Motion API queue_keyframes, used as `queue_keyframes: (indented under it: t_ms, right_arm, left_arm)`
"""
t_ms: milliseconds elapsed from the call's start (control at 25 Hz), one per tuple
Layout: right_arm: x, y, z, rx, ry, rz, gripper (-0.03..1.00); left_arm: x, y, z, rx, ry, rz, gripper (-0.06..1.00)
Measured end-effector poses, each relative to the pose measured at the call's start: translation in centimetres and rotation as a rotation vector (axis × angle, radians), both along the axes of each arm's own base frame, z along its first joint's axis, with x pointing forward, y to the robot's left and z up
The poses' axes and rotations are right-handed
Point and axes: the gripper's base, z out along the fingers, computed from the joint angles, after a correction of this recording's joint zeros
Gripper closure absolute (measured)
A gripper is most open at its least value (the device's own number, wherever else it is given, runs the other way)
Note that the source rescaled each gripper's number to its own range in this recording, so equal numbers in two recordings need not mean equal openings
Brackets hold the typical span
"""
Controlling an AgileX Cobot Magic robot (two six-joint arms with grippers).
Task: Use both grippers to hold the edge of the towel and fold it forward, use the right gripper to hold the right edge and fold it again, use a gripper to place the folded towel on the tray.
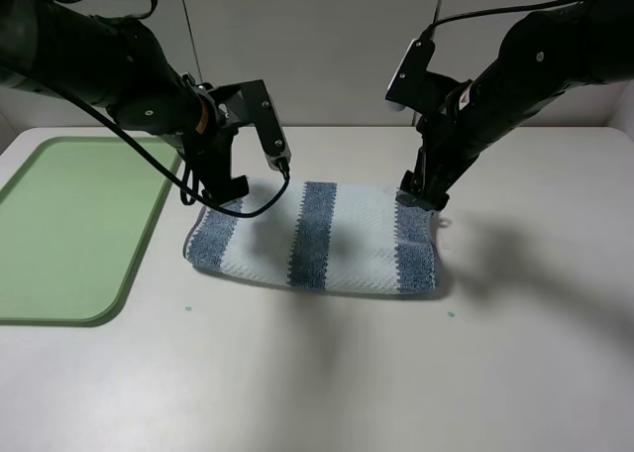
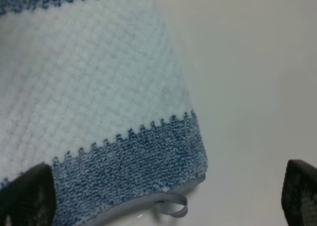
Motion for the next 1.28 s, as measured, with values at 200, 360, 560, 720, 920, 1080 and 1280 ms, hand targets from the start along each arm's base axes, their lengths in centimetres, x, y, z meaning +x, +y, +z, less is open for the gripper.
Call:
queue_keyframes:
  t_ms: [200,360,560,720,920,1080,1280]
  right_arm:
    - [0.0,0.0,0.1,0.006,0.000,-0.007,-0.03]
    - [-0.3,-0.1,0.6,0.006,0.003,-0.010,-0.03]
    - [-0.5,-0.2,1.6,0.017,-0.020,-0.010,-0.03]
    - [-0.6,-0.3,2.0,0.022,-0.027,-0.012,-0.03]
    - [-0.6,-0.3,2.0,0.029,-0.024,-0.023,-0.03]
    - [-0.7,-0.3,2.0,0.032,-0.021,-0.029,-0.03]
    - [-0.7,-0.3,2.0,0.033,-0.020,-0.031,-0.03]
  left_arm:
    - [0.0,0.0,0.0,-0.004,-0.002,-0.002,-0.05]
    - [0.0,0.0,0.0,-0.004,-0.001,0.000,-0.05]
    - [-0.1,0.3,-0.1,0.025,0.014,0.021,-0.05]
    - [-0.6,1.0,-0.1,0.086,0.058,0.088,-0.05]
    - [-2.2,1.4,3.2,-0.078,0.096,0.282,-0.05]
    - [-4.5,1.5,7.5,-0.203,0.086,0.343,-0.05]
    - [-8.5,2.2,12.0,-0.378,0.099,0.372,-0.05]
